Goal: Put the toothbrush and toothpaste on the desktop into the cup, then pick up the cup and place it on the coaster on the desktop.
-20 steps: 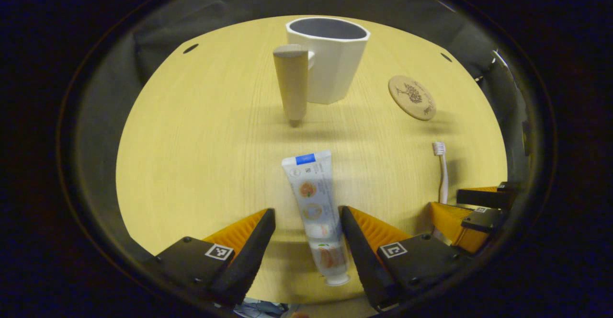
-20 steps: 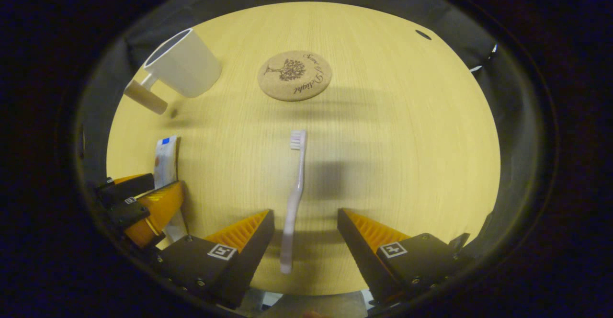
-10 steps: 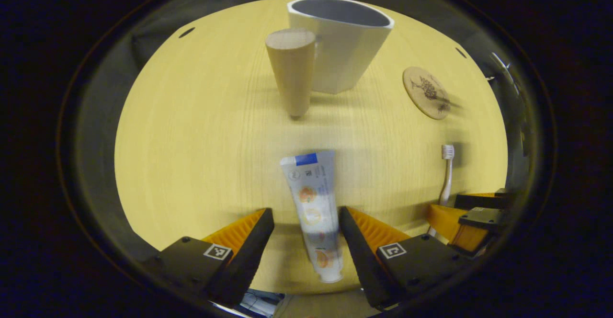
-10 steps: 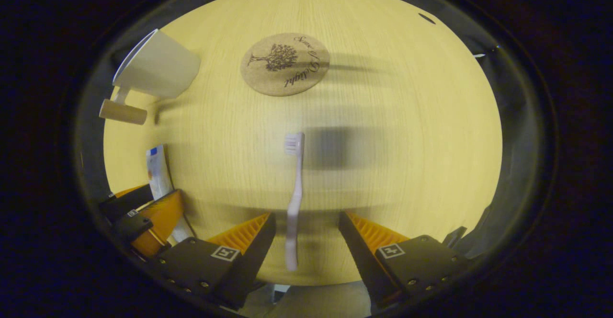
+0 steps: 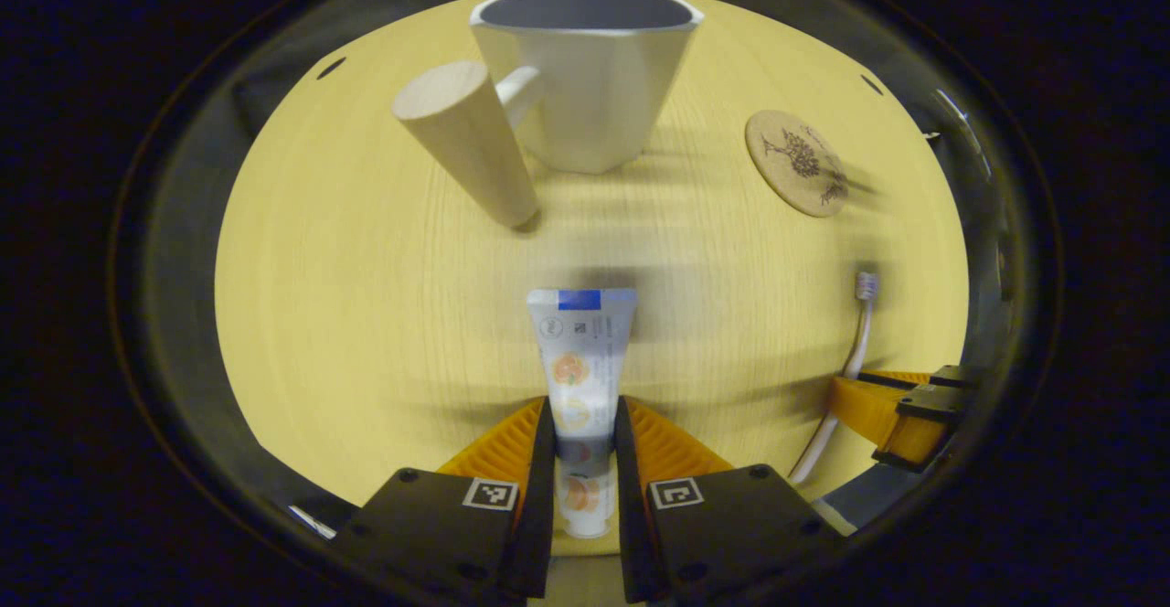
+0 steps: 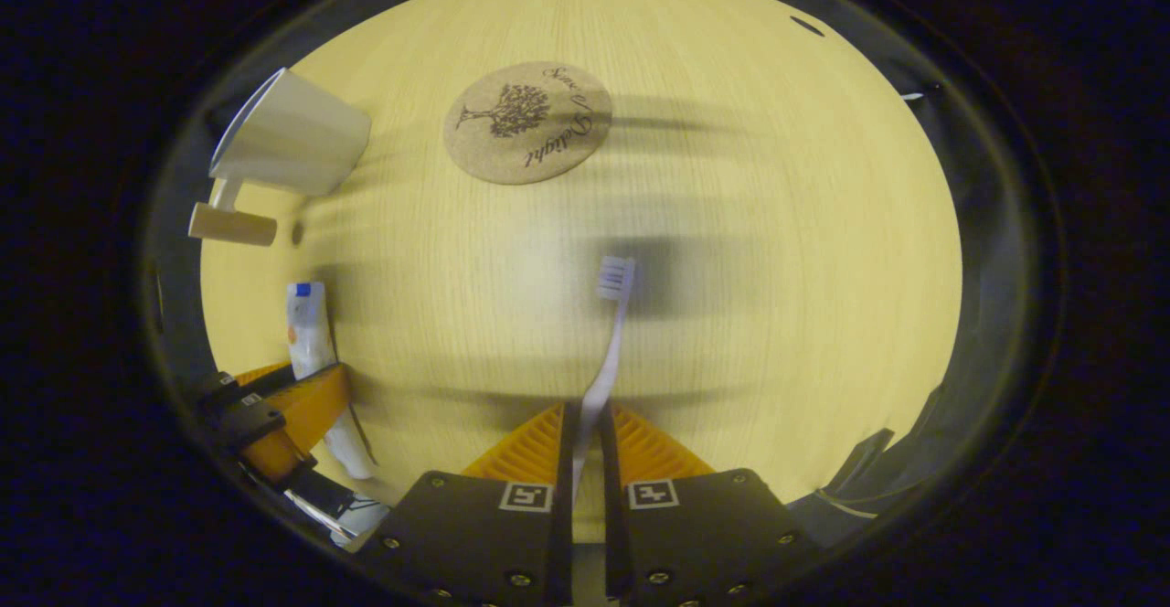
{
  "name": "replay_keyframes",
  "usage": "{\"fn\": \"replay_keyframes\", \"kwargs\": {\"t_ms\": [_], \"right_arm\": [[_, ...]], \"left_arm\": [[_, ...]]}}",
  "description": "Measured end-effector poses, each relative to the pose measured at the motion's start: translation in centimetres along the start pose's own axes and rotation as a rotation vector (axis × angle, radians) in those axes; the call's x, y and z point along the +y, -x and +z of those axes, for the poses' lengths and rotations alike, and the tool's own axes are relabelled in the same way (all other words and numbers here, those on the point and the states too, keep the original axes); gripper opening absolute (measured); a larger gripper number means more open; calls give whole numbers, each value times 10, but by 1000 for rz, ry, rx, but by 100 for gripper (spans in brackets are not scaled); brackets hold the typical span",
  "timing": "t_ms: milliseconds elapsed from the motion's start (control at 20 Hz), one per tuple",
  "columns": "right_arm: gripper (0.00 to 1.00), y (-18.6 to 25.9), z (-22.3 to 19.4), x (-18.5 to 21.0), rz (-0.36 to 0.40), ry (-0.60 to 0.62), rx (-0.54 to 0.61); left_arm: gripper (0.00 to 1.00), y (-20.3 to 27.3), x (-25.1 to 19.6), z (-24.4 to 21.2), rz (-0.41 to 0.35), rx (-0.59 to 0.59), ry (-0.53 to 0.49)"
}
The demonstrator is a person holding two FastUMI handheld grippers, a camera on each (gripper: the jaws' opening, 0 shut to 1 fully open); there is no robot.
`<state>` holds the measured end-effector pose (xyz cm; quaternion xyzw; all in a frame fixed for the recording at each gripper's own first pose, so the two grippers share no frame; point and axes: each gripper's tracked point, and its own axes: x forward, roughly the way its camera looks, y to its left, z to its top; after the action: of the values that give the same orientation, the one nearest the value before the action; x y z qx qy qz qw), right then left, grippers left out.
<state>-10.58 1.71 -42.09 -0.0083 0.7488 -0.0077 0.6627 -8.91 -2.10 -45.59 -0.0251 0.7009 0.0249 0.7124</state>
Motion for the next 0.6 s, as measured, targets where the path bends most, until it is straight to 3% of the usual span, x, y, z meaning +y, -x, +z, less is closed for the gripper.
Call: {"fn": "replay_keyframes", "kwargs": {"t_ms": [50, 100, 200, 450, 600], "right_arm": [[16, 4, -1, 1, -1, -22, 3], [3, 4, -1, 1, 6, -21, -8], [3, 0, -1, 2, 8, -22, -8], [2, -1, -2, 2, 19, -18, -4], [3, -1, -1, 1, 16, -12, -11]], "left_arm": [[34, -2, 0, -3, 3, 1, 11], [30, 0, 0, -3, 5, -19, 9], [22, 2, 0, -2, 8, -37, 18], [21, 6, -4, -11, -9, -14, 37], [21, 32, -10, -8, -21, -53, 37]]}}
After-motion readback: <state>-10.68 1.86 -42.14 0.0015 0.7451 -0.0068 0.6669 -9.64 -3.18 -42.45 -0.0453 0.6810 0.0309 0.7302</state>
